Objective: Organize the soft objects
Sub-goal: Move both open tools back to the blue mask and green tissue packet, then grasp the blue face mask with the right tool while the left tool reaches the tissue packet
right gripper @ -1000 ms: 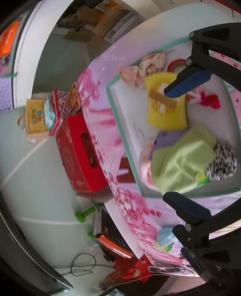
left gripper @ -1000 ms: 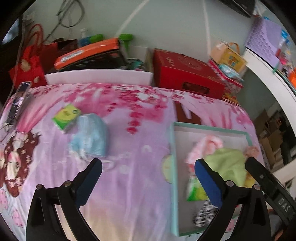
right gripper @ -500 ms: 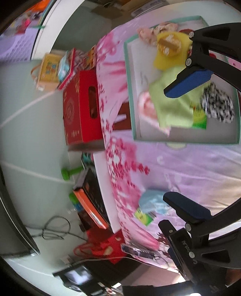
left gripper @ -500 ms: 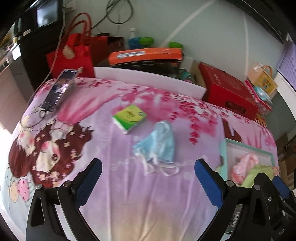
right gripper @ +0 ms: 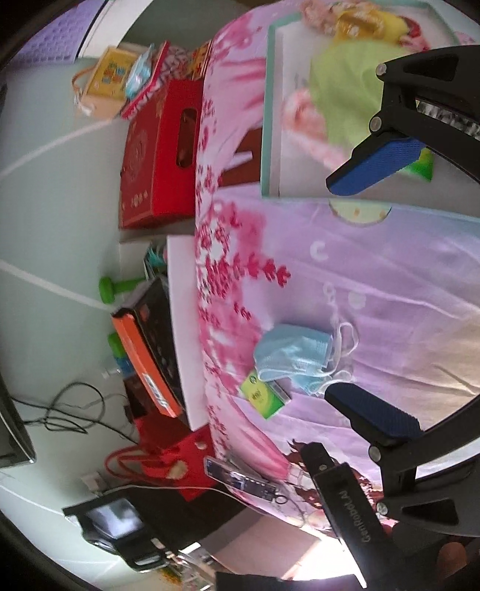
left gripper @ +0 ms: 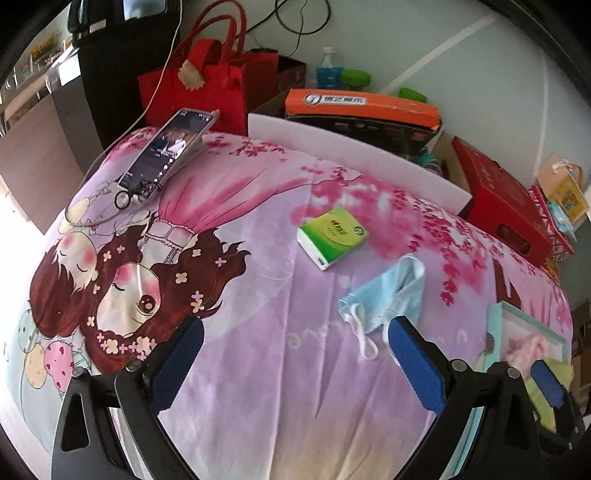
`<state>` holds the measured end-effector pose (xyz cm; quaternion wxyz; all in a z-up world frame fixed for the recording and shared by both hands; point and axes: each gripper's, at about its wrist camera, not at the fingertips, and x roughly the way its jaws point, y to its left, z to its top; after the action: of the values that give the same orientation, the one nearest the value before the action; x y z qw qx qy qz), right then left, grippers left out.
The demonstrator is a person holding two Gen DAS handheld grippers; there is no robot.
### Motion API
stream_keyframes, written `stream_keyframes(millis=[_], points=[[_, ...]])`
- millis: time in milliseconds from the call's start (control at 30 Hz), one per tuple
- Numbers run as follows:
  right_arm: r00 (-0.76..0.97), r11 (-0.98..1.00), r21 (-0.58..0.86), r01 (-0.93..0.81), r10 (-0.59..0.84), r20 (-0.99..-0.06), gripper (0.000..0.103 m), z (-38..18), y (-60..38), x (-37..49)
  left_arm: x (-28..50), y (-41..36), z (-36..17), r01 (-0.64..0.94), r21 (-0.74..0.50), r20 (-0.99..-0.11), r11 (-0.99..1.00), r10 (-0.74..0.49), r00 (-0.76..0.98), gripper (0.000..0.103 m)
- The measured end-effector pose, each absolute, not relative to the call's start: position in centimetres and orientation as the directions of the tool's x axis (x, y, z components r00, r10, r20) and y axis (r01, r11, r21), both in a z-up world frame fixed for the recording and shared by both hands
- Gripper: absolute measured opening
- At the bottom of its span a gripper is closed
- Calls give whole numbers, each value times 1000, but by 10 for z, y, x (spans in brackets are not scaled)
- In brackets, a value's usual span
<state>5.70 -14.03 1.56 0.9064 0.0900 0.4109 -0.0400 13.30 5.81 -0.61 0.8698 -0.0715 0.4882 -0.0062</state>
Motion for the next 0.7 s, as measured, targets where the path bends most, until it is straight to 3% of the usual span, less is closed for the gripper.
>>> stream_keyframes(millis=[433, 700], points=[[623, 975, 210, 71, 121, -772, 102, -26, -117, 96, 170, 71, -29, -125, -168, -852, 978, -80, 517, 100], [601, 979, 201, 37, 139, -787, 83, -43, -104, 112, 191, 67, -36, -100, -124, -844, 987, -52, 534, 100]])
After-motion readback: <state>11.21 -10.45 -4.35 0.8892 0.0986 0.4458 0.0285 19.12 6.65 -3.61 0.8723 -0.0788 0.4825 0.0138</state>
